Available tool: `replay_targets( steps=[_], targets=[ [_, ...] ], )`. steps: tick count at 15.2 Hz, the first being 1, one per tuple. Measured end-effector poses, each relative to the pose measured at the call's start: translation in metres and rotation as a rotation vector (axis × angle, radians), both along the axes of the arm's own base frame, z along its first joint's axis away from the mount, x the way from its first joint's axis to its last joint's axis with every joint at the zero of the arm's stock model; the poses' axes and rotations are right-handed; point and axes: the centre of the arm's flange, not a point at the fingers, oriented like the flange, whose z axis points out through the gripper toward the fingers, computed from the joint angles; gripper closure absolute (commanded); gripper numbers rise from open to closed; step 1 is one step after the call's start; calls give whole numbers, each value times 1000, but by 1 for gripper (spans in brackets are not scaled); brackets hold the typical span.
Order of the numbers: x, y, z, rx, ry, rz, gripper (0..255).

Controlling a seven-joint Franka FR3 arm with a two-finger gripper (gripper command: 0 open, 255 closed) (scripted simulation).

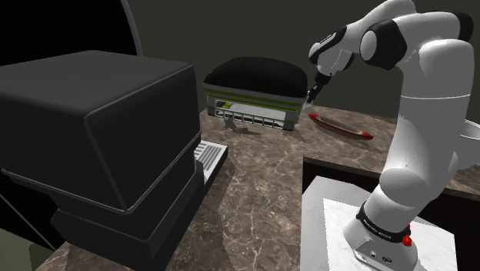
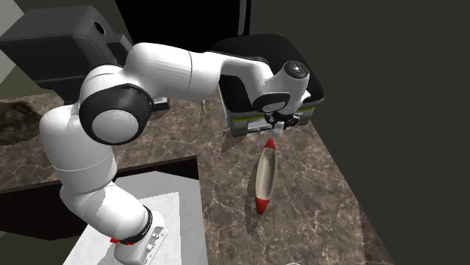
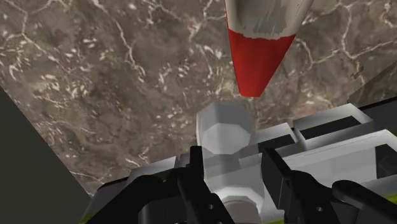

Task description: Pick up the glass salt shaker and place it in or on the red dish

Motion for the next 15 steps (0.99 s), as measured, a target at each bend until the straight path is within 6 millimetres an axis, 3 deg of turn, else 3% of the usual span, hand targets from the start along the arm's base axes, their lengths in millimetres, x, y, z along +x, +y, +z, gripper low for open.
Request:
replay_targets(
  steps=[12, 15],
  targets=[
    [-2, -4, 58, 2, 6, -4, 255],
    [-25, 3, 63, 0, 1, -1, 255]
  ],
)
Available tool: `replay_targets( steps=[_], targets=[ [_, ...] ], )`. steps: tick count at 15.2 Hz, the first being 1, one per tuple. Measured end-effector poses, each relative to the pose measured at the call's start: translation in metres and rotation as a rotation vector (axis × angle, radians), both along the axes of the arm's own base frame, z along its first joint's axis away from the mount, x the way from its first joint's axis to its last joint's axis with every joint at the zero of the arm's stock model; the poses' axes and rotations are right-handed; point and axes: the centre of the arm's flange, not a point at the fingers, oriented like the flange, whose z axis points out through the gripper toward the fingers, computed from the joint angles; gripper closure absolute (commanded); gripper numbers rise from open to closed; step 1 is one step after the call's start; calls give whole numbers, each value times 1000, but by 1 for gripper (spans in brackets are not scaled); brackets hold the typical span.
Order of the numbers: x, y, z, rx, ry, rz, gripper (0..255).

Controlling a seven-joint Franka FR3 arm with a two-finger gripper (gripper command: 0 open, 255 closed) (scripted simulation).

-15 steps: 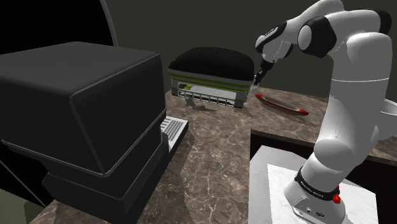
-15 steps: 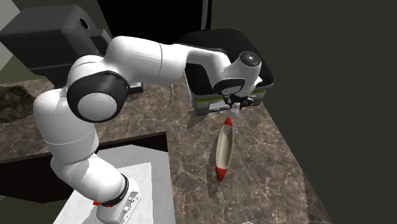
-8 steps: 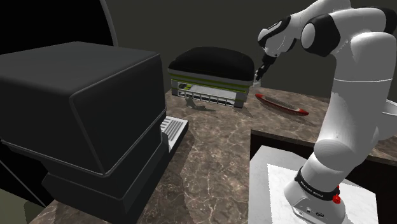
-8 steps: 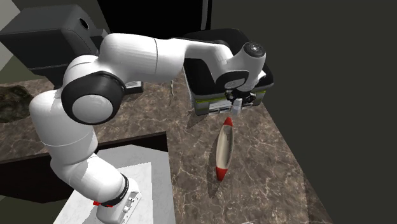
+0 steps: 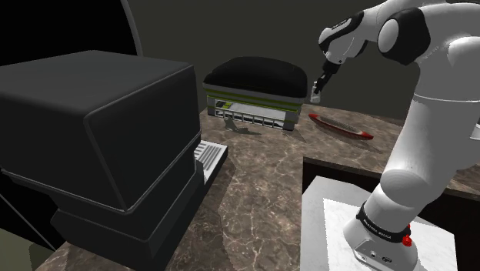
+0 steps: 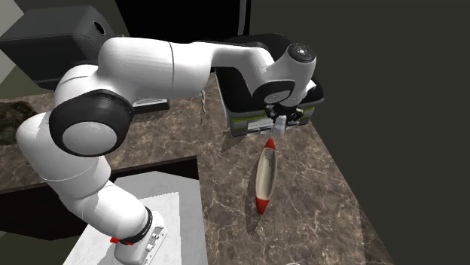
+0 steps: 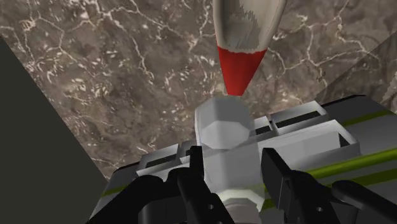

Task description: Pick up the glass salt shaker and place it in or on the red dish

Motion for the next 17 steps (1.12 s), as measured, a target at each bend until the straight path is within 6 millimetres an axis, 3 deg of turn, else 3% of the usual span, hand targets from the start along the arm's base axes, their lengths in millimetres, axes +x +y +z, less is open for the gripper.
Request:
replay_targets(
  steps=[12, 17],
  targets=[
    [-159, 18, 14, 2, -2, -1, 255],
    [-172, 19, -7, 0, -1, 1, 255]
  ],
)
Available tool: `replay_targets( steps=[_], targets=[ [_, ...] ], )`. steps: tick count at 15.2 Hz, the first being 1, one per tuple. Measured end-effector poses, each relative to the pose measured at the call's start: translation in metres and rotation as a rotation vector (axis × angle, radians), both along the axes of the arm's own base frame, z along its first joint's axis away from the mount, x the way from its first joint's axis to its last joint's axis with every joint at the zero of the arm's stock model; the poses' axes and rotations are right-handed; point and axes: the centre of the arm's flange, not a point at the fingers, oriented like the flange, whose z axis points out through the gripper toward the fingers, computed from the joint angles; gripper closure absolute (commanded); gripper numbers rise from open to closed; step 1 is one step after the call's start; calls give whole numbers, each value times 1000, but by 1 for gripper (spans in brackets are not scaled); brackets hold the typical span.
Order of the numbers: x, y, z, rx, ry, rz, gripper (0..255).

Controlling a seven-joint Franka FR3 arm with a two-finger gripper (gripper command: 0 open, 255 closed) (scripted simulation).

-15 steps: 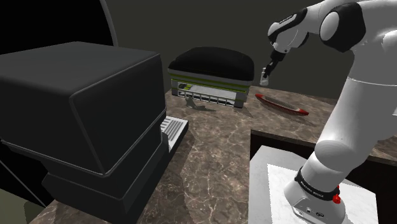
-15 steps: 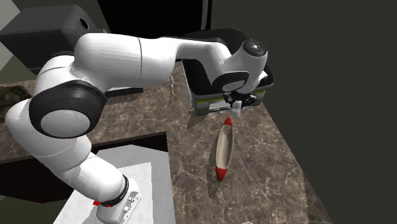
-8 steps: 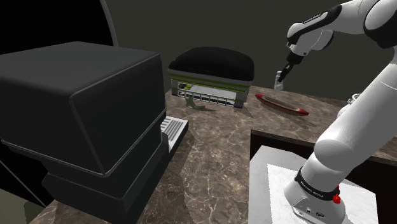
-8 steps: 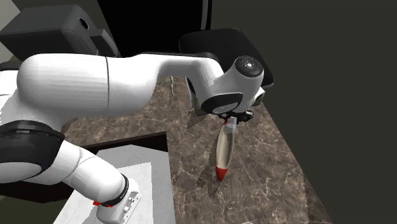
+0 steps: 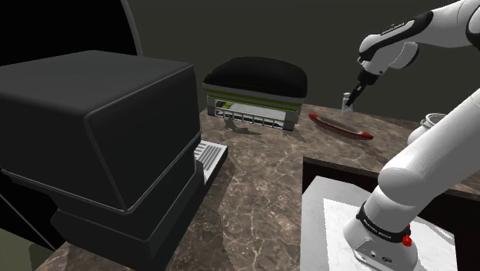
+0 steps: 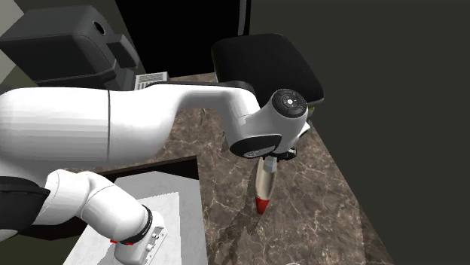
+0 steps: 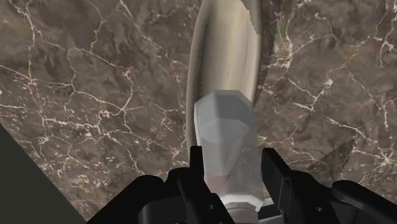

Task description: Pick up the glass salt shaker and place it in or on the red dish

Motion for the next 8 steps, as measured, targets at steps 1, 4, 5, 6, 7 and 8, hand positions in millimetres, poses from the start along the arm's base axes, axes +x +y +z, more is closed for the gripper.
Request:
replay_targets(
  steps=[1, 4, 5, 6, 7, 8],
  targets=[
    [1, 0, -4, 0, 0, 0, 255],
    [1, 0, -20, 0, 0, 0, 255],
    [1, 0, -27, 0, 0, 0, 255],
    [1, 1, -31, 0, 0, 0, 255],
    [1, 1, -36, 0, 0, 0, 255],
    [1, 0, -42, 0, 0, 0, 255]
  ],
)
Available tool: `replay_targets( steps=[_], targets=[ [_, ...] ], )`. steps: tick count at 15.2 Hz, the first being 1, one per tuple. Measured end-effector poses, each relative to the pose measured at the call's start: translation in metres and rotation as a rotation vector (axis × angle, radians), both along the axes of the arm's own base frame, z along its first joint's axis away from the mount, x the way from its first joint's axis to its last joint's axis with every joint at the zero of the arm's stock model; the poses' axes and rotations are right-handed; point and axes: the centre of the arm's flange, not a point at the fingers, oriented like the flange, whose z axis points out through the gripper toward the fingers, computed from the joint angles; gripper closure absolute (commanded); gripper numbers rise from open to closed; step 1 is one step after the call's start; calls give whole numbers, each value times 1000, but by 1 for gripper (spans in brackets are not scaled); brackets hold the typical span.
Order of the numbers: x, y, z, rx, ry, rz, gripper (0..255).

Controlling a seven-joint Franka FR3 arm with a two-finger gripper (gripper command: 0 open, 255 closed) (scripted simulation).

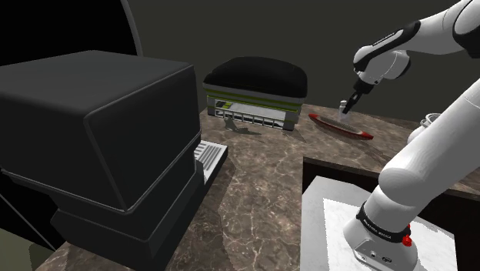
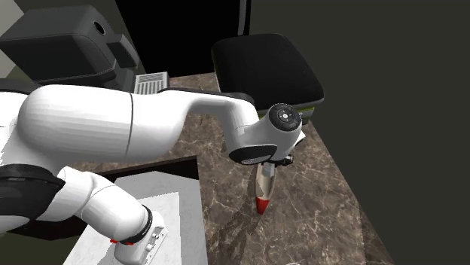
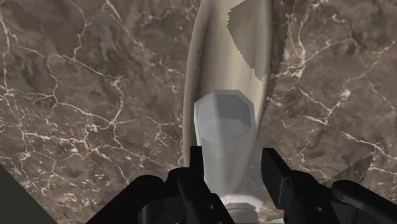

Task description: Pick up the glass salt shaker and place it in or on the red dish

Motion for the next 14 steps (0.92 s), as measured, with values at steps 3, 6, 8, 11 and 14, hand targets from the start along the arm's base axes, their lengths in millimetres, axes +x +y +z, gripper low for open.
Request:
replay_targets(
  steps=[3, 6, 8, 11, 14],
  targets=[
    [0, -1, -15, 0, 0, 0, 255],
    [-1, 0, -19, -3, -3, -1, 255],
    [-1, 0, -19, -4, -3, -1, 255],
    [-1, 0, -20, -2, -2, -1, 0],
    [-1, 0, -21, -1, -1, 0, 0]
  ],
)
